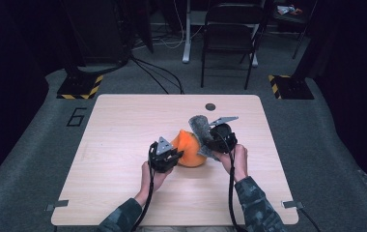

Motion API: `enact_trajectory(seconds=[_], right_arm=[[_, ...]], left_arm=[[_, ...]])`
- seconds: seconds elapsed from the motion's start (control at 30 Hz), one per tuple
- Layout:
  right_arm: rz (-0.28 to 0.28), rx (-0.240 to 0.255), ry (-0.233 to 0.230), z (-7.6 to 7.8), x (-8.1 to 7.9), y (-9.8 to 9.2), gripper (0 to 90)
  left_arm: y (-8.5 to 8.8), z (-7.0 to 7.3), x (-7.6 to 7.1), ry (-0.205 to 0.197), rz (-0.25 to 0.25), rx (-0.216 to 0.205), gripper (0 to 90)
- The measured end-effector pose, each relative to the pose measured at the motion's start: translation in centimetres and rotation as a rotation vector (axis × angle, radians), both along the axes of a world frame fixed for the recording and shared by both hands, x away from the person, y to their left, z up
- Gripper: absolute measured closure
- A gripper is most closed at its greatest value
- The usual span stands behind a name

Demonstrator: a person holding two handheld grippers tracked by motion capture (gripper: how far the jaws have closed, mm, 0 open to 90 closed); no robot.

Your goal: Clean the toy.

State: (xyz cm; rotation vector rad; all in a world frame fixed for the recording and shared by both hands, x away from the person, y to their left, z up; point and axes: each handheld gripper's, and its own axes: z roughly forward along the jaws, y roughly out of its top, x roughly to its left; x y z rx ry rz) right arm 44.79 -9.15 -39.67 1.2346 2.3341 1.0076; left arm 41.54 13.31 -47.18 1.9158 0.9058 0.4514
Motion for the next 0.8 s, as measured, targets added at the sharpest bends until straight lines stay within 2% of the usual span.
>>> enact_trajectory(seconds=[0.07,0.13,0.2,0.27,0.33,0.4,0.8], right_arm=[[0.018,0.016,-0.021,0.7,-0.5,0.4,79.0],[0.05,0.014,-0.042,1.2,-1.0,1.1,79.0],[0.068,0.006,-0.05,1.2,-1.3,1.8,78.9],[0.075,-0.023,-0.044,0.6,-1.2,2.3,78.9],[0.061,-0.053,-0.04,-0.3,-0.9,2.5,79.0],[0.053,-0.042,-0.028,-0.9,-0.5,2.3,79.0],[0.002,-0.049,0.016,-2.1,0.6,0.5,79.0]], left_arm=[[-0.2,0.3,-0.3,0.001,-0.007,-0.015,78.6],[-0.6,0.5,-0.6,-0.005,-0.021,-0.007,78.5],[-0.7,0.4,-0.6,-0.007,-0.018,-0.005,78.6],[-0.6,0.3,-0.5,0.006,-0.023,-0.003,78.4],[-0.5,0.0,-0.3,0.013,-0.023,0.004,78.2],[-0.3,-0.2,-0.1,0.025,-0.029,-0.004,78.0],[-0.3,-0.4,0.0,0.021,-0.037,-0.007,77.5]])
